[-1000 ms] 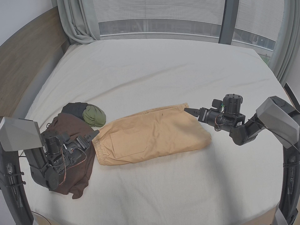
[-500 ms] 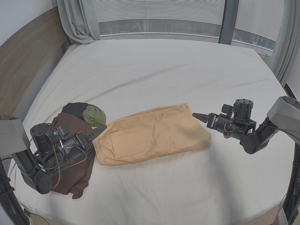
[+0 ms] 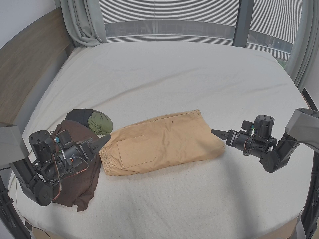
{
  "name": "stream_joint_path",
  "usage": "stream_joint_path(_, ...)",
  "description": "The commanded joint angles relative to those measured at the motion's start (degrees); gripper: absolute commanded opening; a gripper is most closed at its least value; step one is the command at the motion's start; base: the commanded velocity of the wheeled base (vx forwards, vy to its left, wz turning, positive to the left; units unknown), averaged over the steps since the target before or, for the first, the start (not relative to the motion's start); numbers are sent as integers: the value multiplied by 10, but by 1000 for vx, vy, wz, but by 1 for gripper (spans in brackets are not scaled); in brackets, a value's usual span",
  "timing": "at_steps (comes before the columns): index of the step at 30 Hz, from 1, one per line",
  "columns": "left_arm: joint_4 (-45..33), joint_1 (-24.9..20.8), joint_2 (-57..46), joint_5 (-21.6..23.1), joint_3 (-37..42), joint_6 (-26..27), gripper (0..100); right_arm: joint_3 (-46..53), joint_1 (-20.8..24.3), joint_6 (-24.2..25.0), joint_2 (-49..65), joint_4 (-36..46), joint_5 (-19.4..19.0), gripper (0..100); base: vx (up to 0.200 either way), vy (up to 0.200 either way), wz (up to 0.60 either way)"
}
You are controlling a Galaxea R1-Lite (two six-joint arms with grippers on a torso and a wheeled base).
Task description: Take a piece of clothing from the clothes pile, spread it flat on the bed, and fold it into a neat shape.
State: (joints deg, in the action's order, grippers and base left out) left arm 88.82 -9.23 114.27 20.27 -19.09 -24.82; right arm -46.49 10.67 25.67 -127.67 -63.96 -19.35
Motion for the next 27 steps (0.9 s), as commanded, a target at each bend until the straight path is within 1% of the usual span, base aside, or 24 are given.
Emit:
stream_joint_path(1, 0, 8, -2, -2, -2, 3, 100, 2, -13, 0, -6, 9, -1, 100, 0, 0, 0)
stream_joint_path(2, 0, 8, -2, -2, -2, 3, 100, 2, -13, 0, -6, 9, -1, 100, 0, 0, 0)
stream_joint_path(4, 0, 8, 0, -2, 2, 4, 100, 1, -17, -1, -11, 36, -1, 100, 0, 0, 0)
stream_joint_path(8, 0, 8, -1, 1, 1, 1, 100, 0, -20, -3, -27, 49, -1, 100, 0, 0, 0)
stream_joint_path(13, 0, 13, -4, 6, 1, -22, 100, -1, -20, -21, -46, 75, -1, 100, 0, 0, 0)
stream_joint_path(20, 0, 18, -1, 6, 1, -22, 100, -5, -7, -20, -72, 77, 0, 100, 0, 0, 0)
stream_joint_path(27, 0, 18, 0, 6, 2, -23, 100, -34, 14, -14, -129, 70, 5, 100, 0, 0, 0)
